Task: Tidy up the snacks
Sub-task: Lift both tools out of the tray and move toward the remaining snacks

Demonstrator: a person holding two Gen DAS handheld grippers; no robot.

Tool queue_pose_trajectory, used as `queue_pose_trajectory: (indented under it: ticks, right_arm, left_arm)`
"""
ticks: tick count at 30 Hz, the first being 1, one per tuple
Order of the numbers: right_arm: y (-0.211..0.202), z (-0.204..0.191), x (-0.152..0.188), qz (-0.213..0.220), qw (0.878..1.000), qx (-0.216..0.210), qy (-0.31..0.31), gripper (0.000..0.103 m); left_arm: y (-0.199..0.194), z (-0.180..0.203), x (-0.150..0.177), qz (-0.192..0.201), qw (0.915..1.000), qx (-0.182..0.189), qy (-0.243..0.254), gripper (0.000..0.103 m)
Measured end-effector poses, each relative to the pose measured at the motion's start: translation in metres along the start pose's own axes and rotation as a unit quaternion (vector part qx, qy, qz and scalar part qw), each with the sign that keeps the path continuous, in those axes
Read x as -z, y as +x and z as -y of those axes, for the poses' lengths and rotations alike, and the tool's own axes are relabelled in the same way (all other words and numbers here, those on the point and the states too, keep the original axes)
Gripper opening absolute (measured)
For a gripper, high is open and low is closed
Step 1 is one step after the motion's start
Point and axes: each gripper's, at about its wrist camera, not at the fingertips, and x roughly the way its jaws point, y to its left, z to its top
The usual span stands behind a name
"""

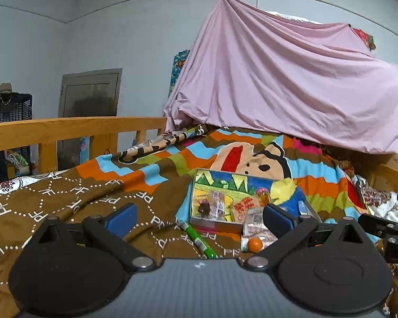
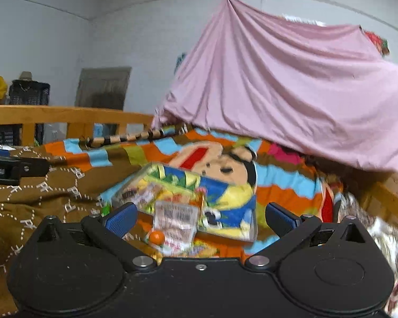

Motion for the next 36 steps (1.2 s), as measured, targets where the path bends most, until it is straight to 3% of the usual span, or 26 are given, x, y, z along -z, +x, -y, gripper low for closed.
queue_pose_trajectory:
  ticks: [9, 15, 20, 28, 33, 36]
  right_arm:
    - [0.003, -0.004, 0.012, -0.068, 0.998, 0.004, -0.01, 0.102]
    - [0.007, -0.006, 0.014, -0.087, 0.996, 0.002, -0.016, 0.102]
    - [0.011, 0.009, 0.011, -0.105, 0.994, 0.004, 0.021, 0.102]
    - [0.037, 0.028, 0.015, -0.175, 0.982, -0.021, 0.07, 0.102]
    - [0.058, 0.018, 0.022, -0.225, 0.971, -0.054, 0.053, 0.102]
    - [0.068, 0.015, 0.021, -0.233, 0.97, -0.065, 0.03, 0.102]
  left_arm:
    - [0.001, 0.012, 0.012, -0.056, 0.9981, -0.001, 0.025, 0.103]
    - [-0.001, 0.009, 0.013, -0.061, 0.9978, -0.009, 0.022, 0.103]
    - [-0.001, 0.009, 0.013, -0.064, 0.9977, -0.007, 0.024, 0.103]
    - [0.009, 0.015, 0.016, -0.094, 0.9948, 0.002, 0.039, 0.103]
    - [0.024, 0.012, 0.019, -0.127, 0.9912, 0.02, 0.031, 0.103]
    - [0.036, 0.011, 0.022, -0.15, 0.9877, 0.037, 0.025, 0.103]
